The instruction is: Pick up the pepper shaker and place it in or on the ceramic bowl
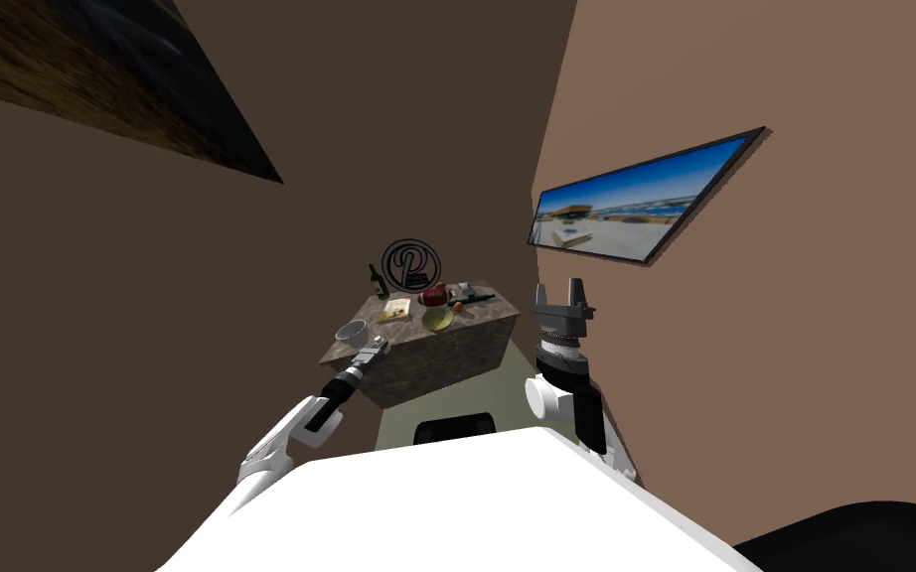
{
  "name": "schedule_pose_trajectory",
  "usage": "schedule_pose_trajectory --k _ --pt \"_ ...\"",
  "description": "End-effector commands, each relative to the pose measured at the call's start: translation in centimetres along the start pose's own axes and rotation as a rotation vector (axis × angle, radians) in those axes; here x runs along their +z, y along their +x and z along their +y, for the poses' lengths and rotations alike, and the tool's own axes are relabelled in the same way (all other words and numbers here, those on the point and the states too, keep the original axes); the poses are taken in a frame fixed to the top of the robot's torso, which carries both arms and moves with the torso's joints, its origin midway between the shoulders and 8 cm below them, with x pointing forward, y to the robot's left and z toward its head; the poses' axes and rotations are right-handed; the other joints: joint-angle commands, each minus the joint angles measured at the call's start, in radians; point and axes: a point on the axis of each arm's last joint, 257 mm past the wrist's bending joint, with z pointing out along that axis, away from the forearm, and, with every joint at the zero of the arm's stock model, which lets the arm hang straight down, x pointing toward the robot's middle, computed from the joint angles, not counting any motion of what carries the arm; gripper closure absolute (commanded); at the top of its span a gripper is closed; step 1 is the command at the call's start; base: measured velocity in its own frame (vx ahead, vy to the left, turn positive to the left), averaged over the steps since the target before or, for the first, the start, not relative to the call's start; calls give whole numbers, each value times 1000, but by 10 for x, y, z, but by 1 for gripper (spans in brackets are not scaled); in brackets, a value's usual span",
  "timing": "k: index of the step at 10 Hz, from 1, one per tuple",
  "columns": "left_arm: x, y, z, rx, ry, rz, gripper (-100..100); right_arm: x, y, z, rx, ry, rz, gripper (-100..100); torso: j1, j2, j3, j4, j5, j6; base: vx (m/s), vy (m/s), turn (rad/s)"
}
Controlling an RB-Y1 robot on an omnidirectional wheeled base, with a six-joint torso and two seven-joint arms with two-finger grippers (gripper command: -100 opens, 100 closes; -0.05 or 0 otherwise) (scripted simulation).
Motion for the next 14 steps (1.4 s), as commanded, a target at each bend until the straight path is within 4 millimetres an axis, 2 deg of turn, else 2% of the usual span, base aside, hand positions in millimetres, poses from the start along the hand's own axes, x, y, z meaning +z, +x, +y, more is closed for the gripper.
schedule_pose_trajectory --k 1,5,9,11,14 --pt "-1 0 12 40 -9 24 100 0 0 0 0 0 0 0 0 0 0 0 0 0 -213 -35 -105" --pt "6 -17 36 123 -28 43 100 0 0 0 0 0 0 0 -3 0 1 1 -1 2 -185 -61 -132" --pt "12 -39 63 209 -64 59 100 0 0 0 0 0 0 0 -6 -6 -2 0 -2 3 -101 -94 -125" --pt "14 -52 72 209 -84 55 100 0 0 0 0 0 0 0 -9 -8 -4 0 -3 3 -35 -156 -64" --pt "16 -69 76 170 -100 38 100 0 0 0 0 0 0 0 -11 -19 -10 -2 -3 3 106 -169 0"
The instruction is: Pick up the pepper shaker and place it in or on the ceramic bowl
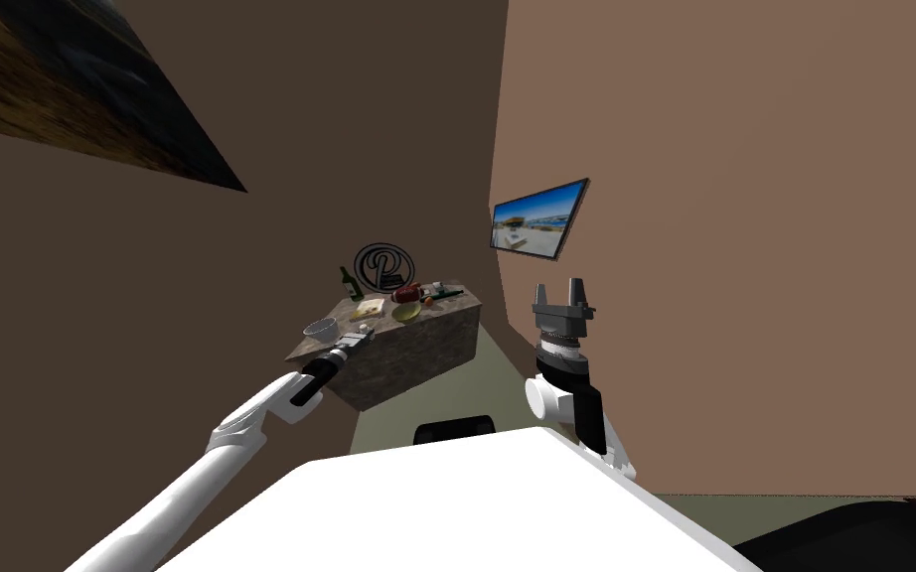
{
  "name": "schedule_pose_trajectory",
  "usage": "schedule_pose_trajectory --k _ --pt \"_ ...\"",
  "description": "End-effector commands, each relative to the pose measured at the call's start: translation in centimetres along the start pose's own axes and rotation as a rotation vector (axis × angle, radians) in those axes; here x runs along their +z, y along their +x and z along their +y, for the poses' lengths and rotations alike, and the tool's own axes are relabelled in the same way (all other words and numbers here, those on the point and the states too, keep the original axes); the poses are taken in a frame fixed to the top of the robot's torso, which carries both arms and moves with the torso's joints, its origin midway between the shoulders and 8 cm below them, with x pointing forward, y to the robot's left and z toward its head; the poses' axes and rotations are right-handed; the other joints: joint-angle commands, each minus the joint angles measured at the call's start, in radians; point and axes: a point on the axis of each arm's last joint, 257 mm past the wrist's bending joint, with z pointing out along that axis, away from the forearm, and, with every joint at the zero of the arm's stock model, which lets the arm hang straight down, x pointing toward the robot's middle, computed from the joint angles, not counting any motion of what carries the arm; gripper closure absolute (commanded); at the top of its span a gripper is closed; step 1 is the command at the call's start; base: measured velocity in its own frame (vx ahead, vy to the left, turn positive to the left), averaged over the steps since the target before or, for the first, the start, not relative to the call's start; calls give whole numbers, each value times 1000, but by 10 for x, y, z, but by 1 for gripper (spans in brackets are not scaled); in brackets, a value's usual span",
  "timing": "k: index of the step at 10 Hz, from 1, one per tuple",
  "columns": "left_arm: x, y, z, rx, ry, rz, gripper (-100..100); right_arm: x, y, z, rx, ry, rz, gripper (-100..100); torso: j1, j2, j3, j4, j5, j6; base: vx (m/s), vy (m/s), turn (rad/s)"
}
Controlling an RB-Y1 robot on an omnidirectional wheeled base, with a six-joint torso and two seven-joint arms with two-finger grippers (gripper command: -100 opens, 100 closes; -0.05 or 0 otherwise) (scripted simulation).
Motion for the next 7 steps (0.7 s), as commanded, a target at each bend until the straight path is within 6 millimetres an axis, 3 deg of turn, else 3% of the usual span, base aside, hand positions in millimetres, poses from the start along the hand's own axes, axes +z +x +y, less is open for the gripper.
schedule_pose_trajectory --k 1,7 --pt "1 -8 3 -26 -7 -8 100 0 0 0 0 0 0 0 0 0 0 0 0 0 122 -114 -5" --pt "6 -43 7 -135 -16 -50 100 0 0 0 0 0 0 0 5 -2 -1 -1 3 -1 136 -106 3"
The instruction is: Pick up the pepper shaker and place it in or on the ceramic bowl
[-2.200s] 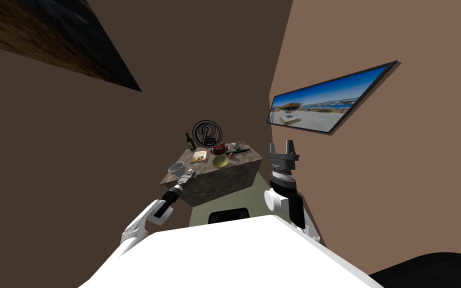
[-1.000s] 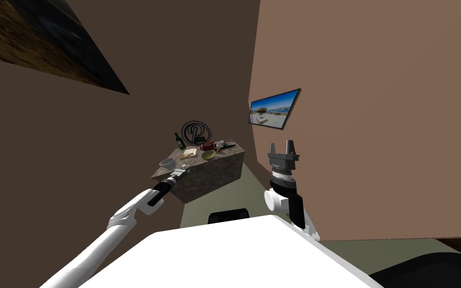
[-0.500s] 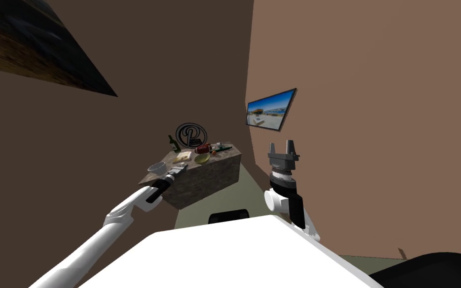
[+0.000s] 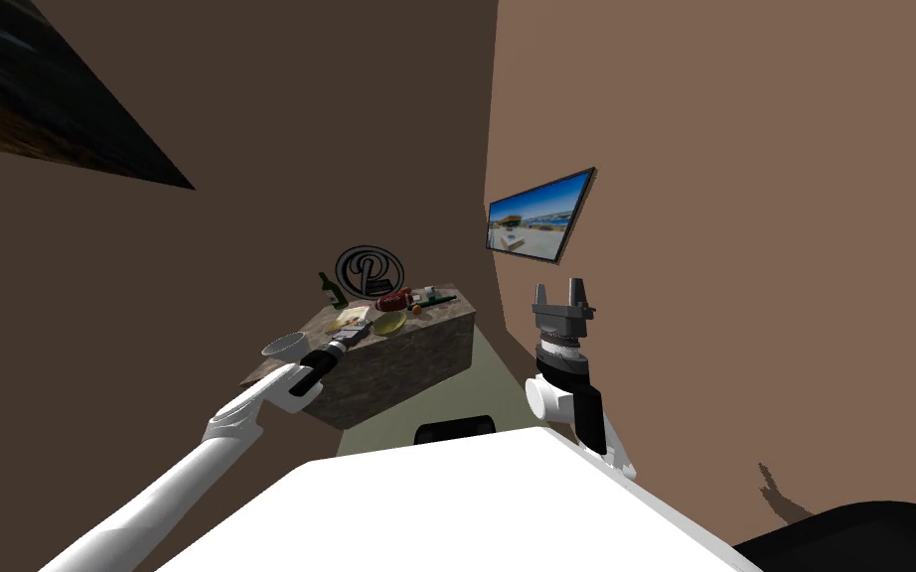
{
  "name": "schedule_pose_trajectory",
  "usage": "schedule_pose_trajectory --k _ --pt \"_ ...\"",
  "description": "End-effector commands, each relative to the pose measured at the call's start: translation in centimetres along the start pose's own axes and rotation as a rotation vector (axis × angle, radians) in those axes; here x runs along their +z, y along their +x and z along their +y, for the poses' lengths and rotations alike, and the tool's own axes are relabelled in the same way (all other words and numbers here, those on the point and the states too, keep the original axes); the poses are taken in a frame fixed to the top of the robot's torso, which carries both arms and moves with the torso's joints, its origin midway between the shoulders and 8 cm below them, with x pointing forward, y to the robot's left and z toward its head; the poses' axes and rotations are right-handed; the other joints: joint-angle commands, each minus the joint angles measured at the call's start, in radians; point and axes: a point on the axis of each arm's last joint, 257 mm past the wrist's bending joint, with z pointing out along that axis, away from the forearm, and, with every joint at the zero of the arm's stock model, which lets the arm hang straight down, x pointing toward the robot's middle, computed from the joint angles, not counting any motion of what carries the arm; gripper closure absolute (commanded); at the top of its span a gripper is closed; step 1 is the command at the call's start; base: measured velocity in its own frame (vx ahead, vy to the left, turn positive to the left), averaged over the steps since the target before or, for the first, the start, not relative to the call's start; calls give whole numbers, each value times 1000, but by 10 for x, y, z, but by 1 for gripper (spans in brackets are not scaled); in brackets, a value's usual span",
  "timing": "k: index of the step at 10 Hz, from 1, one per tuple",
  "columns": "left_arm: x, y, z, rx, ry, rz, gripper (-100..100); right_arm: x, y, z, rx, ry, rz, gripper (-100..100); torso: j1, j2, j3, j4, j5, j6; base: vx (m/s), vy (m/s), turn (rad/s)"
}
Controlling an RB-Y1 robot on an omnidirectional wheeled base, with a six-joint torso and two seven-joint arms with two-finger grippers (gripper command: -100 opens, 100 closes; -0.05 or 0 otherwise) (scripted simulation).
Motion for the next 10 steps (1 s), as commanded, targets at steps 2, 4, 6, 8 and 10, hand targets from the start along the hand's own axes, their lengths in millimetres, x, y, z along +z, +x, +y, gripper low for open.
schedule_pose_trajectory --k 2,4,6,8,10 --pt "1 -13 -2 -55 0 -17 100 0 0 0 0 0 0 0 2 1 1 0 1 0 125 -77 2" --pt "3 -24 -4 -100 2 -31 100 0 0 0 0 0 0 0 4 2 1 0 2 -1 140 -80 15" --pt "3 -23 -4 -97 2 -31 100 0 0 0 0 0 0 0 3 0 0 0 2 -1 109 -75 9" --pt "4 -25 -4 -101 3 -33 -100 0 0 0 0 0 0 0 10 8 4 1 4 -2 10 -7 -1" --pt "4 -25 -4 -101 3 -33 -100 0 0 0 0 0 0 0 11 10 5 2 4 -2 0 0 0"
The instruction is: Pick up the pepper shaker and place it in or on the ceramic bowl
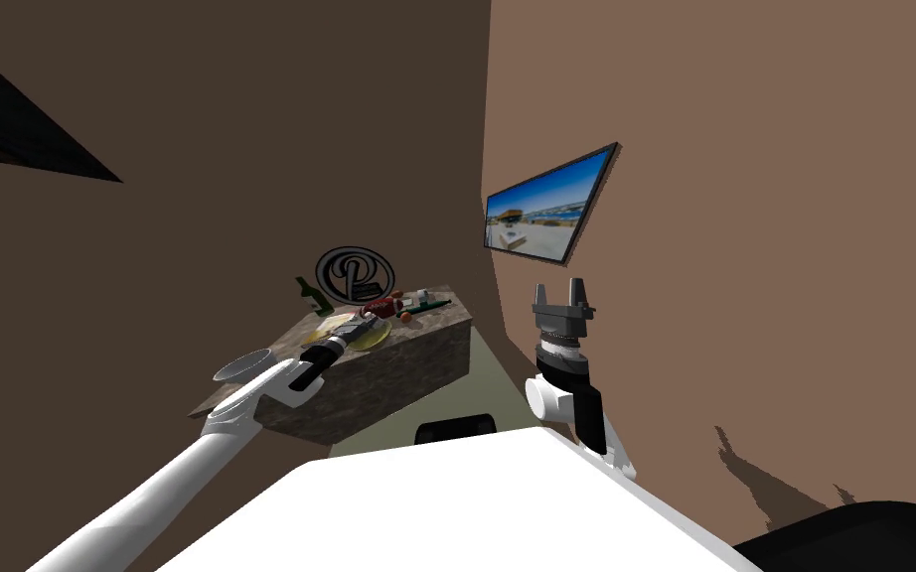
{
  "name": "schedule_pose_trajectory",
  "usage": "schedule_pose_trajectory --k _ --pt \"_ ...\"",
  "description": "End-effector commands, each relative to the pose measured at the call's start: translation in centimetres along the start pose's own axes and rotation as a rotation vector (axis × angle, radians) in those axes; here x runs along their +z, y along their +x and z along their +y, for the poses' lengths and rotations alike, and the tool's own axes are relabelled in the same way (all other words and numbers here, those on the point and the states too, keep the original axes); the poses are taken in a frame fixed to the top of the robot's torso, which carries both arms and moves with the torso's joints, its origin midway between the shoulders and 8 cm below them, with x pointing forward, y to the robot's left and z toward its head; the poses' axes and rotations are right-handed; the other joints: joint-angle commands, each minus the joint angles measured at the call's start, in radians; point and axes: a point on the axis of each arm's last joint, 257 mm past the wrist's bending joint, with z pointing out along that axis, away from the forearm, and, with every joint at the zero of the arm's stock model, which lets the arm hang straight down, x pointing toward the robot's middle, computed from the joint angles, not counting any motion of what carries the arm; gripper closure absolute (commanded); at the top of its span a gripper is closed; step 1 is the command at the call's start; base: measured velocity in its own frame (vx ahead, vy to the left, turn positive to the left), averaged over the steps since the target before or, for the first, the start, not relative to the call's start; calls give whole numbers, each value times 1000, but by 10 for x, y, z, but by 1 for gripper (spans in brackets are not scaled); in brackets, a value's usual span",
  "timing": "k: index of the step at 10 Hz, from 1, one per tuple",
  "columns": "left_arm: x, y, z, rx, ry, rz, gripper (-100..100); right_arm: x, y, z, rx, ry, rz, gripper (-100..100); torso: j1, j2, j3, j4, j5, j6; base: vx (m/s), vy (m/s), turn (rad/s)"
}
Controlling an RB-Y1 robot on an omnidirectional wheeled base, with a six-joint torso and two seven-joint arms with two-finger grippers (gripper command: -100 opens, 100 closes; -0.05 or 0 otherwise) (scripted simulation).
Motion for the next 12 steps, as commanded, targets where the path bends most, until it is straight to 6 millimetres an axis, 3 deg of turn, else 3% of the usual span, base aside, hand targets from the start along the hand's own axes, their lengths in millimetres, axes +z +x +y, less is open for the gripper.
schedule_pose_trajectory --k 1,2,3,11,12 --pt "0 0 0 0 0 0 -100 0 0 0 0 0 0 0 0 0 0 0 0 0 0 0 0" --pt "0 0 0 0 0 0 0 0 0 0 0 0 0 0 0 0 0 0 0 0 0 0 0" --pt "-1 -15 9 5 -6 -3 -100 0 0 0 0 0 0 0 0 0 0 0 0 0 -4 -27 -41" --pt "-6 -77 35 26 -23 -14 -100 0 0 0 0 0 0 0 -3 1 1 0 -1 0 -15 -44 -30" --pt "-5 -71 34 26 -22 -13 -100 0 0 0 0 0 0 0 -2 1 1 0 -1 0 -6 -14 -3"
